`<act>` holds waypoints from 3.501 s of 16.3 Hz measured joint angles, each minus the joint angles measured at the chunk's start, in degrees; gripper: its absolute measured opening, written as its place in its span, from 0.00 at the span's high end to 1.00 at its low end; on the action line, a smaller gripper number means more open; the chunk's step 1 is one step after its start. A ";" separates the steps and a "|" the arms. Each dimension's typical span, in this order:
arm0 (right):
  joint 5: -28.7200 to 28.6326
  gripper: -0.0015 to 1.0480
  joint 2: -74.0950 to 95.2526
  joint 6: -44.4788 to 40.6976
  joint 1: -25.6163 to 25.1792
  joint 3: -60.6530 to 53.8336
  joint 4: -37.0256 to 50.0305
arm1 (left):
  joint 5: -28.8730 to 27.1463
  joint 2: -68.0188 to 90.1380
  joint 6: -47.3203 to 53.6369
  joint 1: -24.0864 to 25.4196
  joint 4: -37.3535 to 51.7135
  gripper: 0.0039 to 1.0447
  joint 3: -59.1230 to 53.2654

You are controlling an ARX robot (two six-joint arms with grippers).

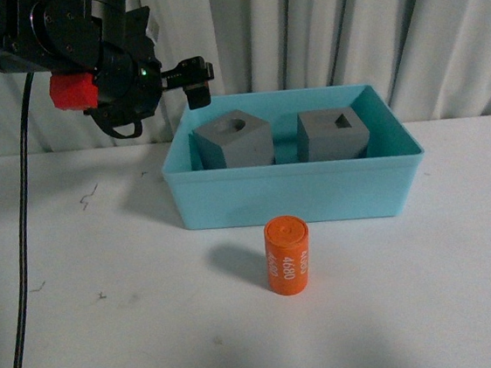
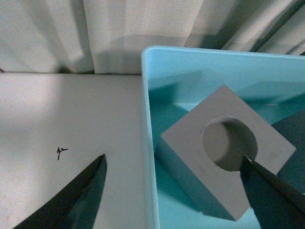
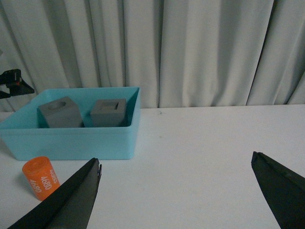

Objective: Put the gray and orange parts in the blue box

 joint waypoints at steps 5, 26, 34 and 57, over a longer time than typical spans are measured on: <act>0.00 0.06 0.00 0.00 0.00 -0.02 0.02 | 2.03 -8.28 -4.55 0.48 2.29 0.06 -9.29; 0.02 0.06 0.00 0.00 0.00 0.00 0.02 | -1.09 -89.05 9.60 11.85 38.16 0.99 -95.38; 0.00 0.06 0.00 0.00 0.00 -0.02 0.02 | -1.66 -101.46 9.66 11.32 30.03 0.99 -99.95; 0.02 0.06 -0.02 0.00 0.00 0.00 0.02 | -1.70 -134.75 9.66 11.30 -0.57 0.99 -102.18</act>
